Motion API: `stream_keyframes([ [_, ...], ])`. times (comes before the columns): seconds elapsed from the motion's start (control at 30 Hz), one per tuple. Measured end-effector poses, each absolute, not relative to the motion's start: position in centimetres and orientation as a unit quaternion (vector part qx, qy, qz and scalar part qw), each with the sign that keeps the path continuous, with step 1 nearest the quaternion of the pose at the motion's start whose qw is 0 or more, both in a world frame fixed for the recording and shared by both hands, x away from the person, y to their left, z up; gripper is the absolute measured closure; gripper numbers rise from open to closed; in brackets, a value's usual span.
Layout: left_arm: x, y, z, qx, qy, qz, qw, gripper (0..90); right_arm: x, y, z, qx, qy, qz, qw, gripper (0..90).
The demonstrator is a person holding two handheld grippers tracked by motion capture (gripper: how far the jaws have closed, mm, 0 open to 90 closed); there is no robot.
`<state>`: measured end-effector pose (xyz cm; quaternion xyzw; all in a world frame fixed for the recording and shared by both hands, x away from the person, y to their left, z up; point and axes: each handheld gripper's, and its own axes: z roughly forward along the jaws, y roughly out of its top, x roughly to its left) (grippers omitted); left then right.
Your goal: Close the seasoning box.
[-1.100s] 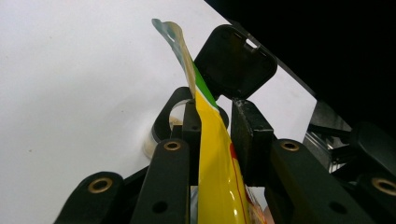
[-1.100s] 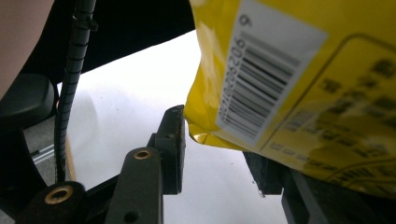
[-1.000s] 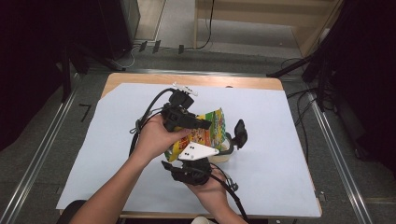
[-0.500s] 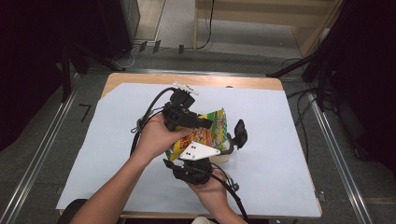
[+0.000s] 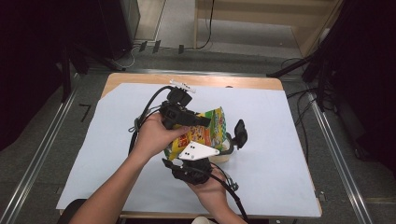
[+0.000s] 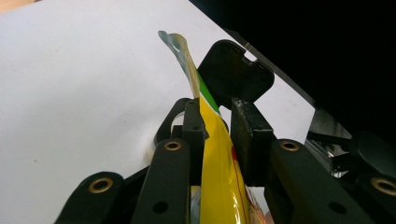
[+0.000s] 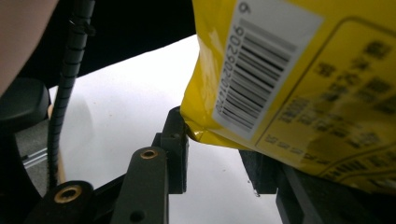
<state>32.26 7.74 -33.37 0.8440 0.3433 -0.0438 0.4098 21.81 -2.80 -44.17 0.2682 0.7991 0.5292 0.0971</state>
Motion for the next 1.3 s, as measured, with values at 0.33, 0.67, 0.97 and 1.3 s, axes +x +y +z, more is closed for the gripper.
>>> stream_keyframes([
  [0.33, 32.2, 7.6, -33.5, 0.845, 0.347, -0.038, 0.405, 77.3, 22.1, -2.9, -44.4, 0.277, 0.799, 0.528, 0.083, 65.3],
  [0.67, 32.4, 7.9, -33.3, 0.840, 0.351, -0.045, 0.412, 76.9, 22.0, -2.8, -43.9, 0.273, 0.800, 0.527, 0.085, 65.3],
  [0.97, 33.0, 7.5, -33.6, 0.843, 0.356, -0.051, 0.399, 76.8, 22.5, -2.8, -43.9, 0.276, 0.807, 0.518, 0.067, 64.3],
  [1.3, 33.9, 7.2, -33.2, 0.845, 0.360, -0.062, 0.392, 76.8, 22.9, -2.9, -43.4, 0.281, 0.804, 0.519, 0.070, 65.6],
])
